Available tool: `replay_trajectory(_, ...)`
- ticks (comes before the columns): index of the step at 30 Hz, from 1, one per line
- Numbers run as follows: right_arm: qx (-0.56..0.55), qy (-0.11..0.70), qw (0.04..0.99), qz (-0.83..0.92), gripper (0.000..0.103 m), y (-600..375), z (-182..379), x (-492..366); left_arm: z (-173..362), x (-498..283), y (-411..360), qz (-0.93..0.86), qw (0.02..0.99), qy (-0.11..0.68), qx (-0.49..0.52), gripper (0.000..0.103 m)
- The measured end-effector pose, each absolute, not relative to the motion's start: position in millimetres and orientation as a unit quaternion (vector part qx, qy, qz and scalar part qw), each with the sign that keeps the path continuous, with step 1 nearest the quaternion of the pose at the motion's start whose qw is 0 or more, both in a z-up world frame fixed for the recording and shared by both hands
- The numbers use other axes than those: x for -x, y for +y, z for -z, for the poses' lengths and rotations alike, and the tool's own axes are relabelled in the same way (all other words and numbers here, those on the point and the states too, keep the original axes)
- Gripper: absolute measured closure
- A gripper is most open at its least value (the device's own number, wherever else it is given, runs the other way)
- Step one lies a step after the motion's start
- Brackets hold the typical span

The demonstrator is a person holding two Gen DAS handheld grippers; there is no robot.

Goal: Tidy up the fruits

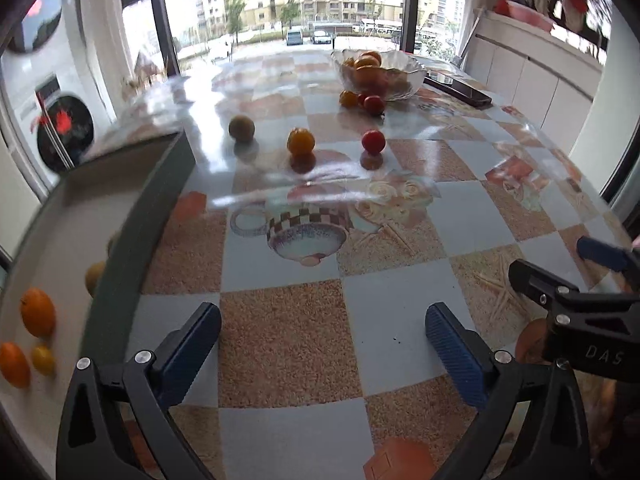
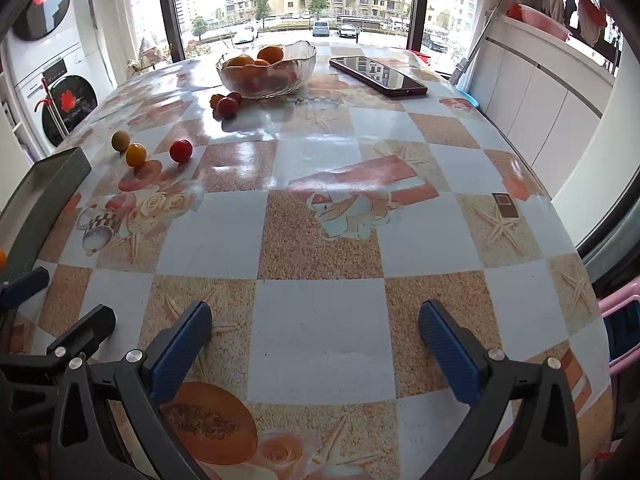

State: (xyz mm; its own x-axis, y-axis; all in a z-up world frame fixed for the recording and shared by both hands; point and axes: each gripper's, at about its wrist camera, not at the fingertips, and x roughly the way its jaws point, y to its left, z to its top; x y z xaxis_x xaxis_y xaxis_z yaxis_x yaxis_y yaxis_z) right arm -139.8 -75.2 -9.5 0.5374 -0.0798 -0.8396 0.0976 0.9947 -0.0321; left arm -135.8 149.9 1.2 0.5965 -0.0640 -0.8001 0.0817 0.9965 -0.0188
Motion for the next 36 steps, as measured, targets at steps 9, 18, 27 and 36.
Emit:
replay_trajectory(9, -0.009, 0.478, 0.877, 0.050, 0.000, -76.2, 10.3, 140.5, 0.4, 136.9, 147.9, 0.038, 0.894, 0.446, -0.010, 0.000)
replay_trajectory(18, -0.009, 0.478, 0.877, 0.050, 0.000, -75.5, 9.9, 140.4, 0.3, 137.0, 148.1, 0.039, 0.894, 0.446, -0.010, 0.000)
replay_trajectory(27, -0.009, 0.478, 0.877, 0.051, 0.000, -75.6, 9.9, 140.6, 0.0, 137.2, 148.2, 0.039, 0.894, 0.446, -0.010, 0.000)
replay_trajectory(36, -0.009, 0.478, 0.877, 0.051, 0.000, -75.1, 10.2, 140.8, -0.1, 137.4, 148.4, 0.039, 0.894, 0.446, -0.010, 0.000)
